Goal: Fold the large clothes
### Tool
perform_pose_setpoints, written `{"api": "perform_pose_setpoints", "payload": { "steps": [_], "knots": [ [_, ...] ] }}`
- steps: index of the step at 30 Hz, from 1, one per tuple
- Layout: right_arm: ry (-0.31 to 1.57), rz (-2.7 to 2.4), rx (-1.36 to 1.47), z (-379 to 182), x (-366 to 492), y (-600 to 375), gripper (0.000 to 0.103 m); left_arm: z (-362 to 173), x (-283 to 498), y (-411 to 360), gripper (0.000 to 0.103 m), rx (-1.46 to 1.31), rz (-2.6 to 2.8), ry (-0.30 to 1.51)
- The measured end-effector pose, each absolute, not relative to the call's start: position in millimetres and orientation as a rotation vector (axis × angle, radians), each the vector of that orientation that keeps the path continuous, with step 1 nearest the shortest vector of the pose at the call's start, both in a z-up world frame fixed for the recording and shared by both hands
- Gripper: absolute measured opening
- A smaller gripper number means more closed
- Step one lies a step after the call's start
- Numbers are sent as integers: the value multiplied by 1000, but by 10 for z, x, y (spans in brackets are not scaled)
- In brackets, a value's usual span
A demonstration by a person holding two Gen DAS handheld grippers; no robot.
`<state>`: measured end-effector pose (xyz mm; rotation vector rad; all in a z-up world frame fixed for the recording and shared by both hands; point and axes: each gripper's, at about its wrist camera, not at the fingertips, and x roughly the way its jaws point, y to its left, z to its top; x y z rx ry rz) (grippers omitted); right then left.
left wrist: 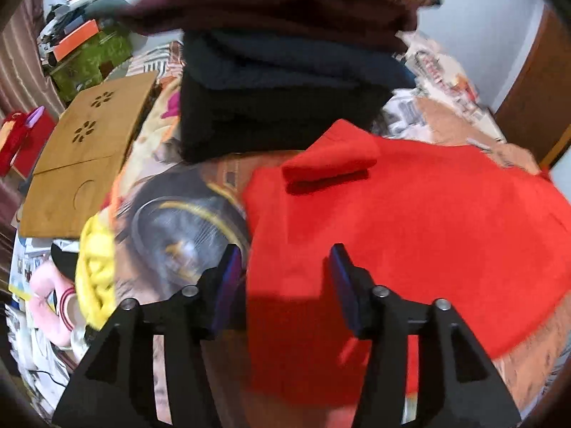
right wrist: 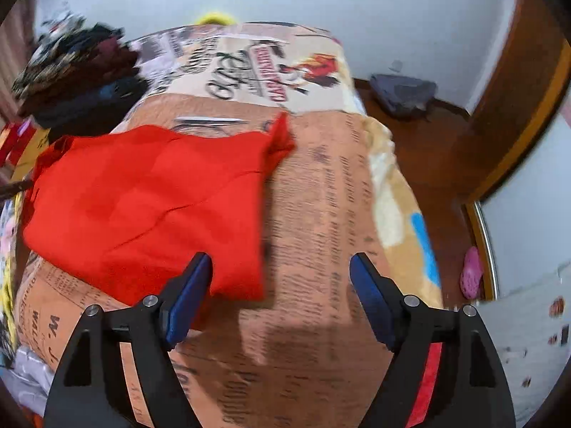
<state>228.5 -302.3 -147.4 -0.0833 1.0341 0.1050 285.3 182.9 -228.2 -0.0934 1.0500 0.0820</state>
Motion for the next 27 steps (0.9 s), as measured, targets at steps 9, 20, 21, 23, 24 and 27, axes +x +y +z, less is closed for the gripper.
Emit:
{"api": "perform_pose_setpoints", "payload": {
  "steps": [9,20,21,23,24,27],
  "knots": [
    [1029,36,-81,-1410,2359,-3090,77,-2401,3379,2295,51,-265,269,1038],
    [901,210,-48,-1072,2421,-2567,77,-1850,2609,2046,57,-95,244,939],
    [890,230,-45,-1053,2420,-2504,77,-1791,2531,2019,58,-98,237,925],
    [870,277,-38,-1013,2416,-2341,77,-1674,2331,1946,62,-113,220,891],
    [865,297,-34,-1003,2416,-2266,77,-1645,2272,1932,63,-113,214,882],
    [862,359,-33,-1015,2419,-2037,77,-1538,2034,1813,66,-96,201,853]
  ]
}}
